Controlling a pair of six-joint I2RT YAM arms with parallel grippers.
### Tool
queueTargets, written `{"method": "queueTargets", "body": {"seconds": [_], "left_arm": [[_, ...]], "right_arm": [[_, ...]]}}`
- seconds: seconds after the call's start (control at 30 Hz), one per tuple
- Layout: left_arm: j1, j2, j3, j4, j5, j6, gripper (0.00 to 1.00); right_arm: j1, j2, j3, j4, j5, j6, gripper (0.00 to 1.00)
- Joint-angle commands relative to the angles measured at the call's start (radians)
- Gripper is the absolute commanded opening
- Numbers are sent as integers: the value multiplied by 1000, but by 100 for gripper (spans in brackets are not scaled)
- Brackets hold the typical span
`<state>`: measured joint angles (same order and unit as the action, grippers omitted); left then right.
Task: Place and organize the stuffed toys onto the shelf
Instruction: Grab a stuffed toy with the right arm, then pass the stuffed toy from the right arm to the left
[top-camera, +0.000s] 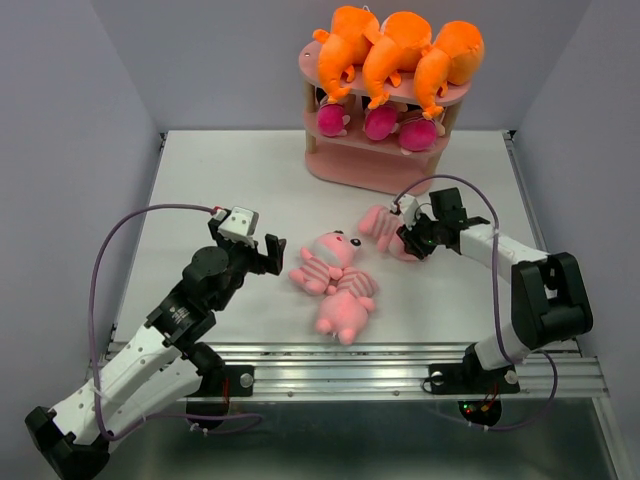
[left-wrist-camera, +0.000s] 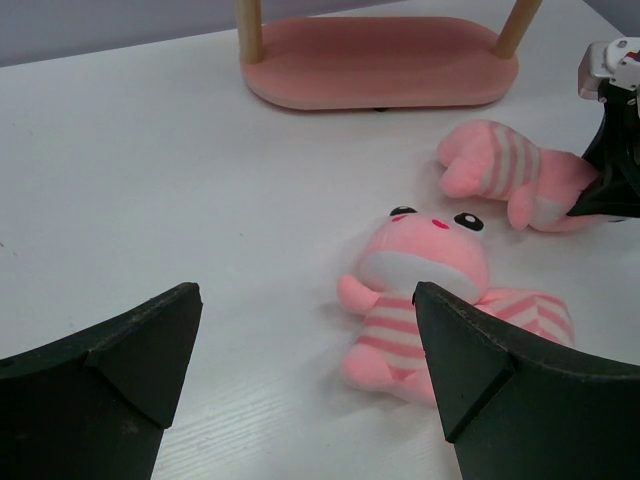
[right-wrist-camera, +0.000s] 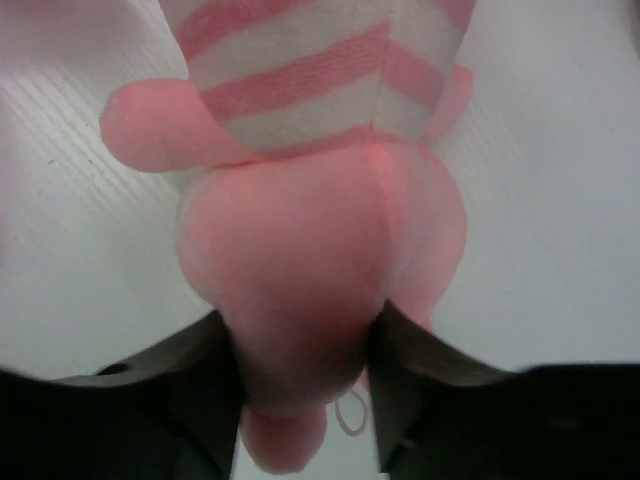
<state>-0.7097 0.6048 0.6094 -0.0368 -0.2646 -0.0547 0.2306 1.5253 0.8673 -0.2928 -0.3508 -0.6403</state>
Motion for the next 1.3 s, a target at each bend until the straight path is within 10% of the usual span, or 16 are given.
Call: {"method": "queueTargets", "body": {"seconds": [0.0, 0.17, 0.7, 1.27], "left_arm": [[10, -11, 12, 41, 18, 18, 99], [15, -17, 10, 43, 21, 12, 99], [42, 1, -14, 120, 255, -57, 99], [-11, 137, -126, 442, 547, -501, 99]], "right_arm": [[9, 33, -4, -8, 7, 19, 34], [9, 6, 9, -69, 12, 21, 1], [9, -367, -24, -414, -306, -200, 1], [27, -465, -47, -534, -387, -289, 1]]}}
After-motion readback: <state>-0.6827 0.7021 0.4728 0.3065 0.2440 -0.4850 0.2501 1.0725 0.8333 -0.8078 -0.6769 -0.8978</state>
